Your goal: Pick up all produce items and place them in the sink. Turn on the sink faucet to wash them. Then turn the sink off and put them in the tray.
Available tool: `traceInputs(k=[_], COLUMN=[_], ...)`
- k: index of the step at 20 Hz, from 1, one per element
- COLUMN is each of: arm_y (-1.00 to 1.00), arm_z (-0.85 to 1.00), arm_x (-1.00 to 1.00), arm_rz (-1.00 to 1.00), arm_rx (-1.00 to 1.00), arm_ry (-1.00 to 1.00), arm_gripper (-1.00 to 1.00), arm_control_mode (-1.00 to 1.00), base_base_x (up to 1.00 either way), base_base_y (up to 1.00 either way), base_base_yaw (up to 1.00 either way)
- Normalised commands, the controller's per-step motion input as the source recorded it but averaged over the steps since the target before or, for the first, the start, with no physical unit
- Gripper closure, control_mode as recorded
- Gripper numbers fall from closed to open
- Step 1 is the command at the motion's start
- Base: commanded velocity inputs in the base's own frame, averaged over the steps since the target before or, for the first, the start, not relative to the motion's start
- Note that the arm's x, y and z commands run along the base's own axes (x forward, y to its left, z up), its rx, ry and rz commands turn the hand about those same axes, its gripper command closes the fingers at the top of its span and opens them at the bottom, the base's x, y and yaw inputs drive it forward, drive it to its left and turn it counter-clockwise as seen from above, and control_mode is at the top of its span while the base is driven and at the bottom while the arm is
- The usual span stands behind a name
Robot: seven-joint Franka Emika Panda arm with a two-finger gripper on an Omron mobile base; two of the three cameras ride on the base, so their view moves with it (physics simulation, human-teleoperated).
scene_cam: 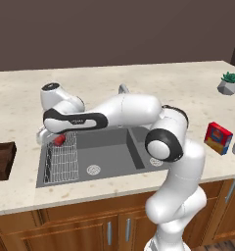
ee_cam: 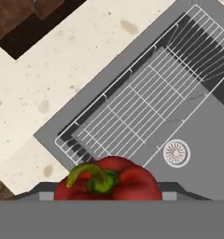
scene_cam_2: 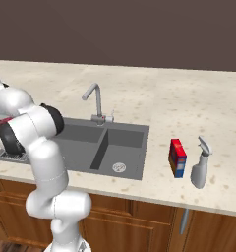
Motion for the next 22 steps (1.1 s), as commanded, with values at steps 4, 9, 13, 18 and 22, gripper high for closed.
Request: traceInputs(k=[4,9,13,18,22], arm_y=[0.59,0.52,0.51,0.53,0.49], arm_z=[0.07,0.09,0.01,0.0,0.0], arm_x=[-0.56,-0.1,0.0,0.0,0.01], arm_rz=[0.26,0.25,0.24,0.23,0.13], arm_rx=[0.03,0.08,0.1,0.07,0.01], arm_ry=[0.0,0.0,0.0,0.0,-0.03], arm_gripper=[1.0,1.0,1.0,1.0,1.0], arm_control_mode=[-1.0,-1.0,-1.0,-1.0,-1.0], base_base_x=[0.0,0.0,0.0,0.0,0.0], base_base_y=[0.0,0.0,0.0,0.0,0.0], base_base_yaw=[0.0,0.0,0.0,0.0,0.0])
